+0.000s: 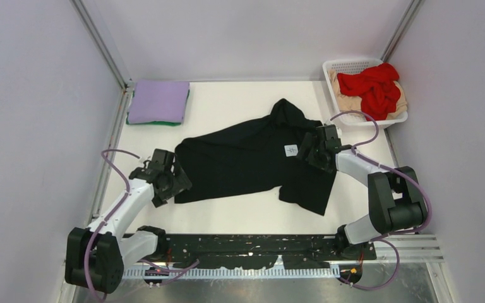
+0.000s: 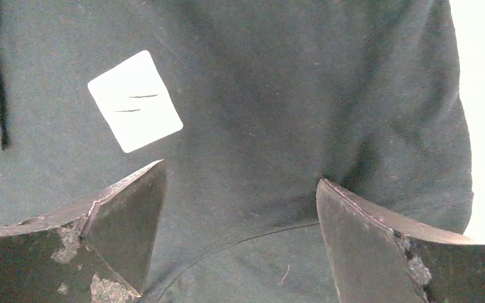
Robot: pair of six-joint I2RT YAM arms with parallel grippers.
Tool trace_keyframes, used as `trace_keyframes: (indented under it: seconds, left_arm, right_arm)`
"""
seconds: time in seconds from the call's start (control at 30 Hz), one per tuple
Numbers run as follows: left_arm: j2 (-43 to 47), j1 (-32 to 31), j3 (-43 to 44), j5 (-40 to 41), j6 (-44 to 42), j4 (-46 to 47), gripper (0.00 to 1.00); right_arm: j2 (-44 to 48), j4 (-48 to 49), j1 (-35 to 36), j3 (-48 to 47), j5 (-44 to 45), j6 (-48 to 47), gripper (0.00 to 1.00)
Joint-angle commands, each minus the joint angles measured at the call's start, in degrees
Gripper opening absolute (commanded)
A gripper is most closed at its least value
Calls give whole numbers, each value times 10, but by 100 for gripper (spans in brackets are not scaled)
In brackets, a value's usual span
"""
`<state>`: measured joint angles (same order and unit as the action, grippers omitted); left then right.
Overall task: Fold and stack the t-shirts
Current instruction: Flatten out the tshirt
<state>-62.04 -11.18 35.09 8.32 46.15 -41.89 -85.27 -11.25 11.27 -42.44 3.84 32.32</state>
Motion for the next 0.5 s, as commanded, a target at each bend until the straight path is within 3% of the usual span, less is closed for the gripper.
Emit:
trace_keyframes:
  seconds: [0.0, 0.17, 0.47]
  left_arm:
    - [28, -25, -27, 14, 34, -10, 95]
    - [-3, -25, -31, -6, 23, 35, 71]
    - [-88, -26, -31, -40, 28, 85, 63]
  right_arm:
    - [3, -44, -13, -7, 37, 5, 95]
    - [10, -41, -16, -5, 33, 3, 95]
    - [17, -43, -39, 4, 36, 3, 96]
